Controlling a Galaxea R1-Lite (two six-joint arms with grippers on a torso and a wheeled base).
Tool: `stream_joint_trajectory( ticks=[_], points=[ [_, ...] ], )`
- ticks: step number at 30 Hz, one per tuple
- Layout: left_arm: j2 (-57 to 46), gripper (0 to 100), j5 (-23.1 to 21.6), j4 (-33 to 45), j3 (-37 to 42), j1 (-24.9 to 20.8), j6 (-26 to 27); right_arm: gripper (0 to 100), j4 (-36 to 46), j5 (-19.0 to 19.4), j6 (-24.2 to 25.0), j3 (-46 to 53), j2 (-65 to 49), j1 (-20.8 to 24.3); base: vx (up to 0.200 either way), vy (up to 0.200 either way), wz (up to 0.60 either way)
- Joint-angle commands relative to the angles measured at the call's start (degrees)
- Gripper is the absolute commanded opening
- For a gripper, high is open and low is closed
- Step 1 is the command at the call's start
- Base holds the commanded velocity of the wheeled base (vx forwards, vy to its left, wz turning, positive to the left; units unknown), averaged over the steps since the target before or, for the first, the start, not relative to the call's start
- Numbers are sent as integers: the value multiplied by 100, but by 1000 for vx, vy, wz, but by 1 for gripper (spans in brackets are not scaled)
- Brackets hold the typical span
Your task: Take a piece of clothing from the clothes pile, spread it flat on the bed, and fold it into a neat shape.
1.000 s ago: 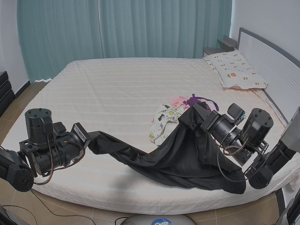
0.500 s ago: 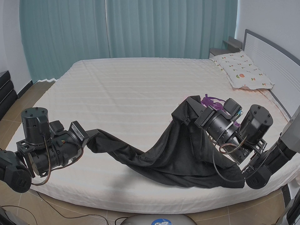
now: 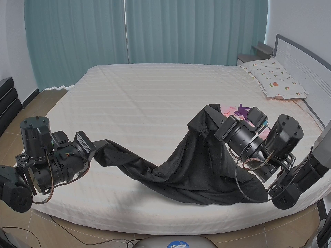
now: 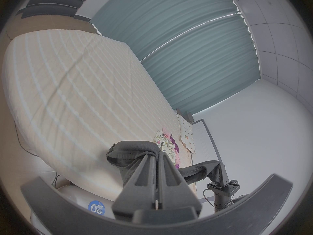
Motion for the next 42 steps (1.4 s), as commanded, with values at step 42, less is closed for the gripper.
stream_joint_trajectory(
  ticks=[42],
  points=[
    [-126, 0, 93, 43, 142, -572, 37, 0, -87, 124, 191, 1953, -1445, -792, -57, 86, 0]
  ],
)
